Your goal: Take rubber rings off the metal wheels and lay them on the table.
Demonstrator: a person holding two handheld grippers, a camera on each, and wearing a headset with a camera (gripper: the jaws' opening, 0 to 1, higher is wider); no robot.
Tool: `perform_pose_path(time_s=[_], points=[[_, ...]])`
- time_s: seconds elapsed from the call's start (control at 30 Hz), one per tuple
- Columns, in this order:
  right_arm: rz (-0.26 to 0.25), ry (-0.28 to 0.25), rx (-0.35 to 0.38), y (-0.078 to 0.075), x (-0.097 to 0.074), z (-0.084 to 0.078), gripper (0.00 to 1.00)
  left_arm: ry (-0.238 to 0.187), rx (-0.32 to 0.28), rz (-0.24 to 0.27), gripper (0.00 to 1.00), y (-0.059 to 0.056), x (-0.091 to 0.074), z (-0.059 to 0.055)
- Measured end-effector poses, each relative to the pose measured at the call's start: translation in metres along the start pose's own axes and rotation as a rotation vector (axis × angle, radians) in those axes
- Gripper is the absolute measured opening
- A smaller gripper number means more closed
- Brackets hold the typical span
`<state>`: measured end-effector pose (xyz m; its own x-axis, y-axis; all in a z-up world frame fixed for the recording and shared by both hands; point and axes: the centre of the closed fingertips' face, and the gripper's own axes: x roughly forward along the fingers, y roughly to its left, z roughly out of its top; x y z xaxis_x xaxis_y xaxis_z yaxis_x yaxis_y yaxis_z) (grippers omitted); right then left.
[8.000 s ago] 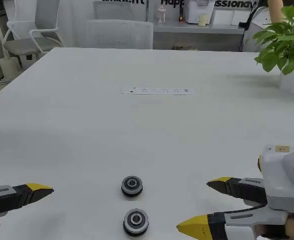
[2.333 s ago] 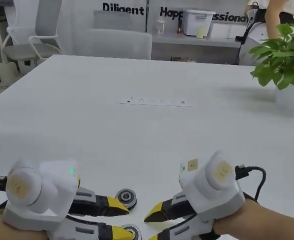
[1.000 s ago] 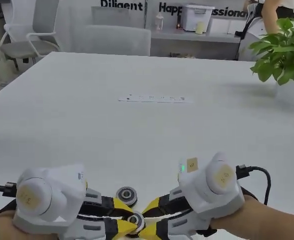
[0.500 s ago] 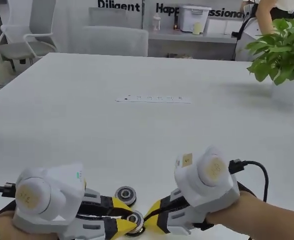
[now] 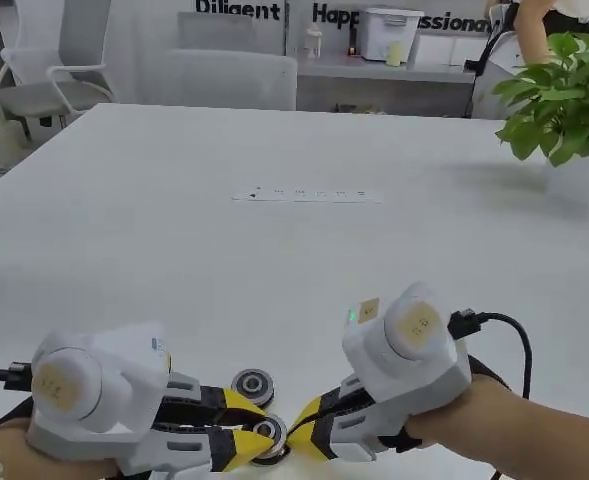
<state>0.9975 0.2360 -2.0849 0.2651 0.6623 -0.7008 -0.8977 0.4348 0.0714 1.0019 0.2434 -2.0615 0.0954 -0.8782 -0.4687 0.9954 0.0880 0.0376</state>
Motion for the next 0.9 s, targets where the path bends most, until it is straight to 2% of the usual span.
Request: perform_pose_path(time_s=[0.1, 0.17, 0.2, 0.23, 0.27, 0.37, 0.43, 0.53, 0.6, 0.67, 0.73, 0.77, 0.8, 0.9], points=[[-0.007, 0.010, -0.027, 0.000, 0.001, 0.000, 0.00, -0.002, -0.001, -0.001, 0.09, 0.000, 0.000, 0.000], [-0.022, 0.028, 0.024, 0.000, 0.000, 0.000, 0.00, 0.000, 0.000, 0.000, 0.09, 0.001, 0.000, 0.000], [-0.020, 0.030, 0.077, 0.000, 0.000, -0.001, 0.00, 0.001, 0.000, 0.000, 0.09, 0.001, 0.000, 0.000], [-0.018, 0.029, 0.092, 0.000, -0.001, -0.001, 0.00, 0.002, -0.001, -0.001, 0.09, 0.001, 0.000, 0.000], [-0.024, 0.019, 0.162, -0.003, -0.002, -0.003, 0.00, 0.002, -0.005, -0.003, 0.09, 0.000, 0.001, 0.000], [-0.039, -0.010, 0.169, -0.009, -0.007, -0.002, 0.00, 0.003, 0.003, -0.011, 0.08, -0.001, 0.000, 0.000], [-0.034, -0.027, 0.201, -0.008, -0.007, -0.001, 0.00, 0.006, 0.015, -0.013, 0.08, -0.003, 0.000, 0.001], [-0.046, -0.024, 0.166, -0.006, -0.005, -0.003, 0.00, 0.009, 0.015, -0.013, 0.08, -0.002, 0.001, 0.001], [-0.040, -0.003, 0.183, -0.005, -0.005, -0.005, 0.00, 0.010, 0.024, -0.018, 0.08, -0.003, 0.001, 0.001], [-0.024, 0.012, 0.311, -0.005, -0.006, -0.003, 0.00, 0.010, 0.025, -0.016, 0.08, -0.003, 0.001, 0.001], [0.000, 0.001, 0.262, -0.007, -0.006, -0.002, 0.00, 0.010, 0.030, -0.016, 0.08, -0.003, 0.001, 0.001], [0.019, -0.012, 0.343, -0.003, -0.006, -0.003, 0.00, 0.009, 0.030, -0.017, 0.08, -0.003, 0.001, 0.001], [0.020, -0.021, 0.392, -0.004, -0.006, -0.003, 0.00, 0.007, 0.030, -0.019, 0.08, -0.003, 0.001, 0.001], [0.042, -0.071, 0.466, -0.008, -0.010, 0.002, 0.00, 0.003, 0.029, -0.020, 0.08, -0.003, 0.001, 0.001]])
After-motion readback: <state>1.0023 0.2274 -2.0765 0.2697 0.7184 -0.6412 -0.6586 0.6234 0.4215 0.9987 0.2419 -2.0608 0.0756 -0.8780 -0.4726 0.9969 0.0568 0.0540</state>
